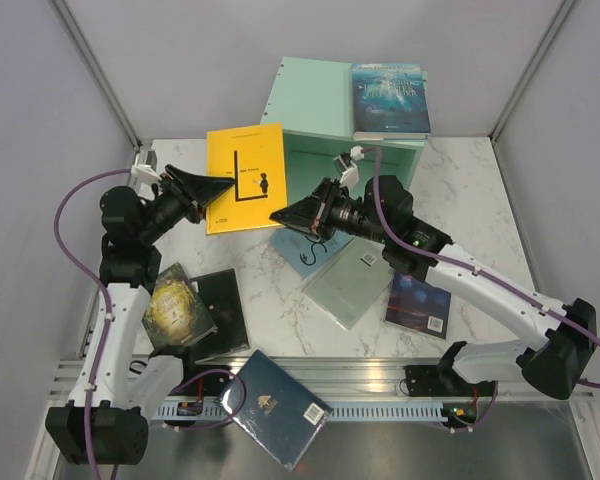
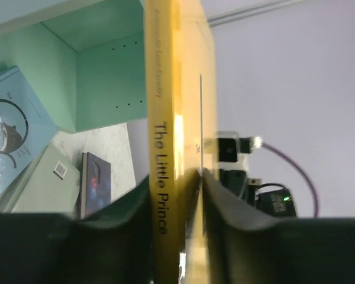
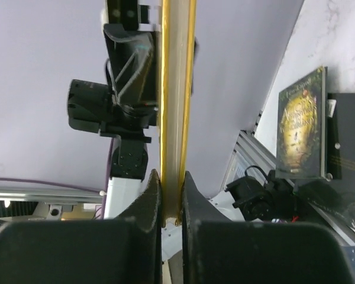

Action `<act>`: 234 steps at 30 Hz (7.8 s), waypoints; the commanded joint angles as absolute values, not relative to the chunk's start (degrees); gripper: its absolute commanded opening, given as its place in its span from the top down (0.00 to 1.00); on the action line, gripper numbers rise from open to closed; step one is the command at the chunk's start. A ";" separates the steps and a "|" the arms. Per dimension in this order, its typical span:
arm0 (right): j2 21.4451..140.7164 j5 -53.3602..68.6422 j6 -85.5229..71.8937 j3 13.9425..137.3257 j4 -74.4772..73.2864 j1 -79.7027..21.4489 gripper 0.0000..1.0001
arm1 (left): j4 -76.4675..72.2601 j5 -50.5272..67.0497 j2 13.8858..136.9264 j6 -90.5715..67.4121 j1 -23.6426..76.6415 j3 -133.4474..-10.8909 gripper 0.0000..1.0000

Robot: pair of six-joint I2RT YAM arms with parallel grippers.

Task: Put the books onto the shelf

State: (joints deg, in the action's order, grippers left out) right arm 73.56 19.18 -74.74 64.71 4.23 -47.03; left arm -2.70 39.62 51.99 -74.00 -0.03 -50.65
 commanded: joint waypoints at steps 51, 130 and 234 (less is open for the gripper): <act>93.61 45.53 -49.84 110.83 -45.96 9.49 0.31 | 19.16 40.69 55.02 -53.26 0.62 -66.00 0.03; 99.68 2.20 -54.14 45.88 -9.76 -34.02 1.00 | -15.88 52.08 110.48 -48.77 24.34 -53.18 0.64; 53.06 23.64 -49.04 40.43 -19.72 -33.39 0.06 | 57.75 -2.28 84.16 -38.14 1.50 -85.82 0.00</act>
State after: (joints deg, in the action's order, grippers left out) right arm 48.64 18.72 -47.77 42.50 -29.52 -31.68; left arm 56.82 3.95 92.36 -35.29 2.61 -95.81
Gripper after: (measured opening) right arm 0.938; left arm 0.994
